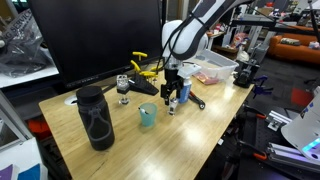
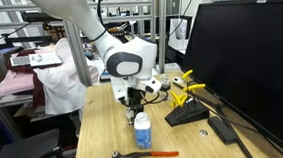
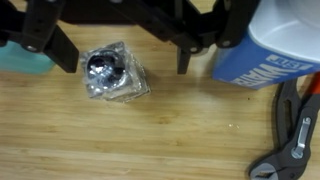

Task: Pick the small glass bottle and move it slightly up on the table

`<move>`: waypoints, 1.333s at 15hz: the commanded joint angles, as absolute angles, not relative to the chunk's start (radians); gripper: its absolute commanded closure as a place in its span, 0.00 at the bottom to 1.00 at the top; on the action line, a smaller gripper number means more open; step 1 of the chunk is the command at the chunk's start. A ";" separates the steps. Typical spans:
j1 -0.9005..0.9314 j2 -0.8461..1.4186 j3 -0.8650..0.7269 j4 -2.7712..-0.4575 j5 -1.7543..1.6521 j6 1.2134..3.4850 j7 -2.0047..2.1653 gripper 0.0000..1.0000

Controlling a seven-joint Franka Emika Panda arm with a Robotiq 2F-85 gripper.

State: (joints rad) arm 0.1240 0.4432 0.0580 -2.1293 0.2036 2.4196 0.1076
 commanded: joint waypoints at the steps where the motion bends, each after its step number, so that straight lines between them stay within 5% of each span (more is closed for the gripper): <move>1: 0.119 0.496 0.070 -2.087 0.163 2.454 0.092 0.00; 4: 0.115 0.527 0.076 -2.062 0.148 2.463 0.085 0.01; 5: 0.112 0.533 0.079 -2.055 0.149 2.459 0.080 0.14; 7: 0.112 0.538 0.082 -2.046 0.150 2.456 0.073 0.17; 20: 0.114 0.504 0.099 -2.102 0.099 2.421 0.023 0.00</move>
State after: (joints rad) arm 0.1274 0.5299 0.0830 -2.0784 0.1055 2.4227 0.0538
